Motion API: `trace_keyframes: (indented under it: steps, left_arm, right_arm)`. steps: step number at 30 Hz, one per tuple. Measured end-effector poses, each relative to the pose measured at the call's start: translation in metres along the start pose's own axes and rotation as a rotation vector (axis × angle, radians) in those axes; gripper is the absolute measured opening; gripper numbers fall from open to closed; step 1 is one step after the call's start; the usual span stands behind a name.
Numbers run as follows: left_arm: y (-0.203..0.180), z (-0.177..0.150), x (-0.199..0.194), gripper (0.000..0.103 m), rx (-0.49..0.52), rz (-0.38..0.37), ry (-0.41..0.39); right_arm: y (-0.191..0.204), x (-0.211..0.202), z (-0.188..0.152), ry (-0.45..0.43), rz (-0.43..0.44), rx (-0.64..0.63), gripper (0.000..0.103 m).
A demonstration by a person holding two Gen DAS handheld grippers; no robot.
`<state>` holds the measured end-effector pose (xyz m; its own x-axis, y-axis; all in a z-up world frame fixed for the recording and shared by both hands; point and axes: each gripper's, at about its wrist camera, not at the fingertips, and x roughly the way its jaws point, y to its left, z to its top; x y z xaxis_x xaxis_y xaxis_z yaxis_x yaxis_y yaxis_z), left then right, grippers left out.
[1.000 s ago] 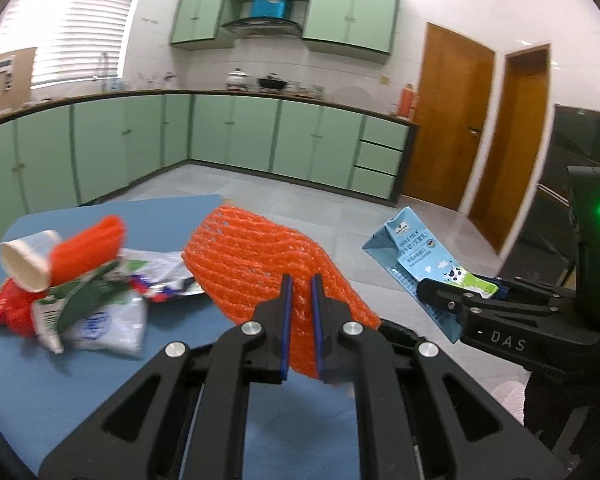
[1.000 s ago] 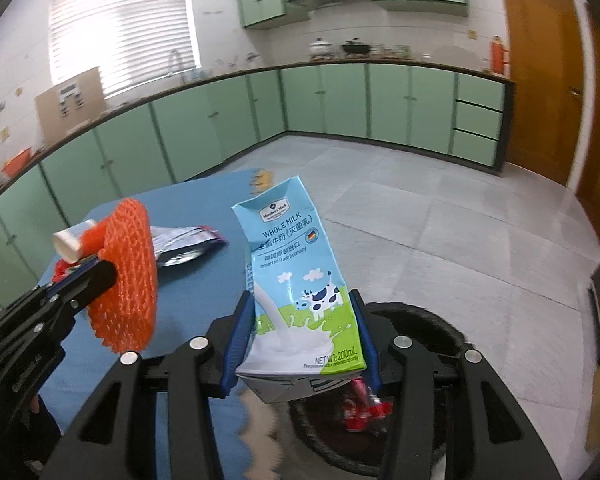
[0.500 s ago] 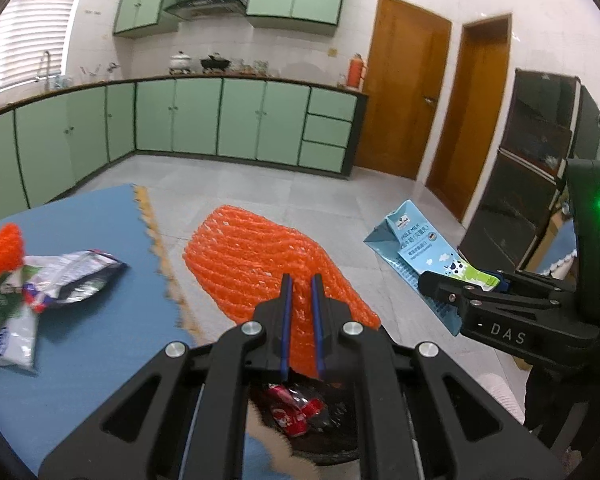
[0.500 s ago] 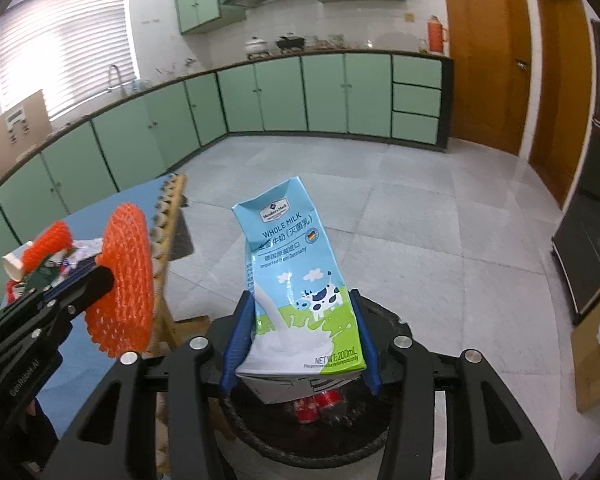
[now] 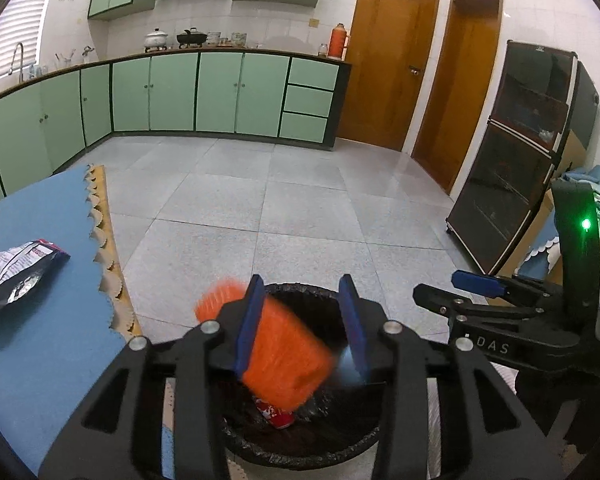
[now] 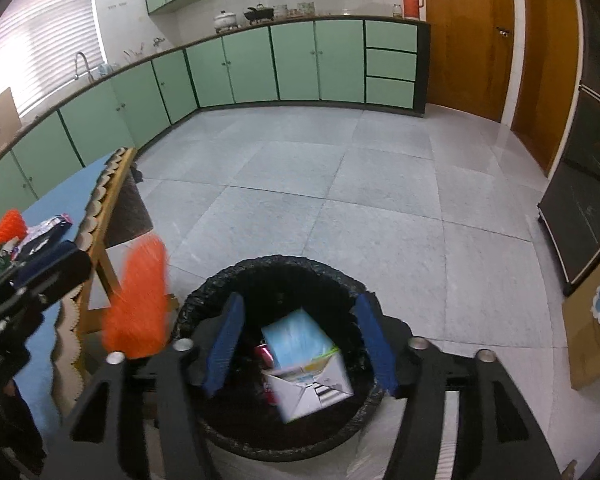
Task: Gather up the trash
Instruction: 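Open both grippers to drop the net and carton, then return to the table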
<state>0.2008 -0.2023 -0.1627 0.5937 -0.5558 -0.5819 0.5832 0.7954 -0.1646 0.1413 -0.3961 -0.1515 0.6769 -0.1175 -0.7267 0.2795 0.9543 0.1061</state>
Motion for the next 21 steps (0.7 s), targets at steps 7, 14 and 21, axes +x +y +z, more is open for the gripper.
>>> trace_keyframes:
  steps: [7, 14, 21]
  left_arm:
    - [0.011, 0.010, -0.022, 0.054, -0.040, 0.013, -0.052]
    - [0.033, 0.016, -0.071, 0.079, -0.080, 0.096, -0.147]
    - [0.079, 0.007, -0.129, 0.082, -0.105, 0.266, -0.214]
  right_arm:
    - [0.002, -0.018, 0.005, -0.062, -0.023, 0.018, 0.089]
    - [0.029, -0.045, 0.017, -0.152, 0.031, 0.028, 0.097]
    - [0.087, -0.061, 0.023, -0.212, 0.110, -0.054, 0.097]
